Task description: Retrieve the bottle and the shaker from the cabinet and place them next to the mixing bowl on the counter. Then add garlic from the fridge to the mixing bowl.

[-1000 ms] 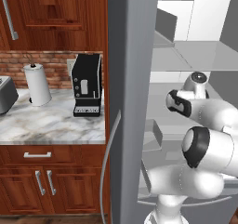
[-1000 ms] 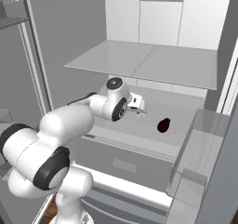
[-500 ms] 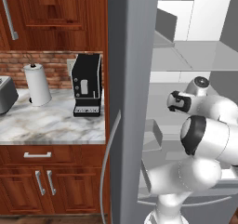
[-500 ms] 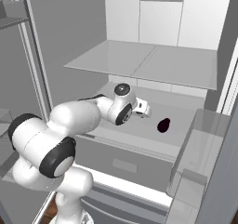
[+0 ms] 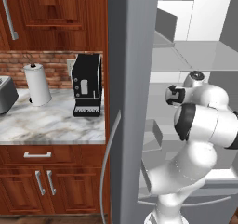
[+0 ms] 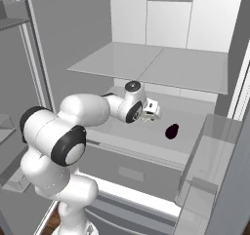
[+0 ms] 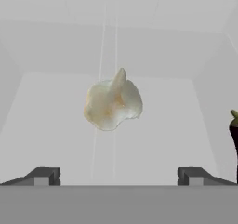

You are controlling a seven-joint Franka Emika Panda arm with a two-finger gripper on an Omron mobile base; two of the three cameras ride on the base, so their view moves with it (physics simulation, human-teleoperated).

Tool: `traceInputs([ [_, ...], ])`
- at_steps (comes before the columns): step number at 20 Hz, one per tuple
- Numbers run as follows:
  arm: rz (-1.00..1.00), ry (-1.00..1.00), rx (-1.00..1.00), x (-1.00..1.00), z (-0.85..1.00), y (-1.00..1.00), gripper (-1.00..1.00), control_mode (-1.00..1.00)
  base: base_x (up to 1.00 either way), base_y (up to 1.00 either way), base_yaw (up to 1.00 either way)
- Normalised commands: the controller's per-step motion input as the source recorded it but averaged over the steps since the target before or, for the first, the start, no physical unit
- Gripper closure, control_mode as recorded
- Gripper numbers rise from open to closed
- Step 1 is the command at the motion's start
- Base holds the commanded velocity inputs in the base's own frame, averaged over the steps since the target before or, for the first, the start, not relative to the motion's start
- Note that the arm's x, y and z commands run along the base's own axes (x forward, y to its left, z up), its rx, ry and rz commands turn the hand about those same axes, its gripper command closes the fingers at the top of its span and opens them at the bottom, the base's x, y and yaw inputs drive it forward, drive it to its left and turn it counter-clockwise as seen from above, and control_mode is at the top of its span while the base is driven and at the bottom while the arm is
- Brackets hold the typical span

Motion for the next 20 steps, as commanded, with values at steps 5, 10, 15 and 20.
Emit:
traceInputs([
  [5,0.00,0.00,0.05,0.11,-0.15,0.00,-1.00,-1.00,0.00,0.00,0.00],
  [10,0.00,-0.04,0.06,0.00,-0.26,0.00,-1.00,-1.00,0.00,0.00,0.00],
  [15,0.00,-0.12,0.02,0.00,-0.13,0.00,-1.00,-1.00,0.00,0.00,0.00],
  [20,0.00,-0.05,0.00,0.03,0.09,0.00,-1.00,-1.00,0.00,0.00,0.00],
])
